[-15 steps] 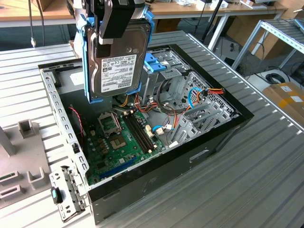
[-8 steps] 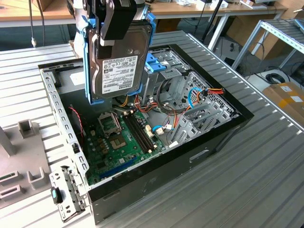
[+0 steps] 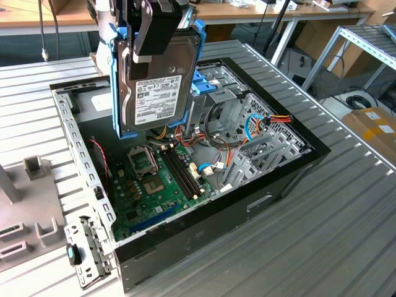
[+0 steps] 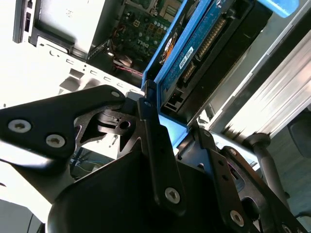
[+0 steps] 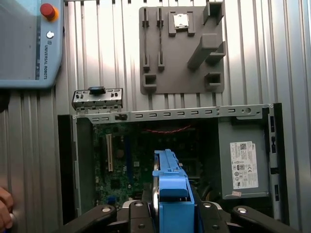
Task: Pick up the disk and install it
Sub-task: 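Pick up the disk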
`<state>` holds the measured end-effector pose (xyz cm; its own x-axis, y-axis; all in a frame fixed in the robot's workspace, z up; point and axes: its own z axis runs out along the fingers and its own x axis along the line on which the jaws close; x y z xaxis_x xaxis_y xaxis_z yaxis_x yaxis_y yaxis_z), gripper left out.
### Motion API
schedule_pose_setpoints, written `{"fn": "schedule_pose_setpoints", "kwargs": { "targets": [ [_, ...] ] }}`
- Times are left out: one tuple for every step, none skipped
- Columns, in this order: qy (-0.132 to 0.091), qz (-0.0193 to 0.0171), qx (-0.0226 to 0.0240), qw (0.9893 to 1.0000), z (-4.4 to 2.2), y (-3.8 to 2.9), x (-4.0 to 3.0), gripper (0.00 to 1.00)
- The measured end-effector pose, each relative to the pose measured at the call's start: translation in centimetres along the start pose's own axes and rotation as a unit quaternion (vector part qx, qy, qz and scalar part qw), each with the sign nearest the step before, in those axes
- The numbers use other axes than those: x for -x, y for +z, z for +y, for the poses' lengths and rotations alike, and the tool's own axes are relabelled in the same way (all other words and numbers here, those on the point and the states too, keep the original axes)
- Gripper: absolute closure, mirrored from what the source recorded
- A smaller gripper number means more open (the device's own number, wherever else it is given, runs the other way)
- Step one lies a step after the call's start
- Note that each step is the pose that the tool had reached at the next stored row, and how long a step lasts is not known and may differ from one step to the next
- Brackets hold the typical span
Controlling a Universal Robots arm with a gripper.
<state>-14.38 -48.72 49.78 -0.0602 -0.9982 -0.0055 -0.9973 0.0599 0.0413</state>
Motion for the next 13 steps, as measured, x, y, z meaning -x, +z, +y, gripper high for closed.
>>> {"fn": "schedule_pose_setpoints", "kwargs": {
  "targets": [
    [0.000,0.0000,0.0000,1.0000,-0.01,0.00,-0.10,0.63],
    [0.000,0.0000,0.0000,1.0000,-0.02,0.01,-0.16,0.63],
    [0.000,0.0000,0.0000,1.0000,-0.03,0.01,-0.22,0.63],
    [0.000,0.0001,0.0000,1.0000,-0.05,0.01,-0.34,0.63],
    [0.000,0.0000,0.0000,1.0000,-0.06,0.02,-0.41,0.63],
    [0.000,0.0000,0.0000,1.0000,-0.07,0.03,-0.47,0.63],
    [0.000,0.0001,0.0000,1.0000,-0.09,0.02,-0.58,0.63],
    [0.000,0.0001,0.0000,1.0000,-0.11,0.03,-0.69,0.63],
    [0.000,0.0001,0.0000,1.0000,-0.12,0.03,-0.76,0.63],
    [0.000,0.0001,0.0000,1.0000,-0.16,0.03,-0.89,0.63],
    [0.000,0.0001,0.0000,1.0000,-0.22,0.05,-1.02,0.63],
    [0.000,0.0001,0.0000,1.0000,-0.27,0.05,-1.08,0.63],
    [0.000,0.0001,0.0000,1.0000,-0.33,0.05,-1.14,0.63]
  ]
}}
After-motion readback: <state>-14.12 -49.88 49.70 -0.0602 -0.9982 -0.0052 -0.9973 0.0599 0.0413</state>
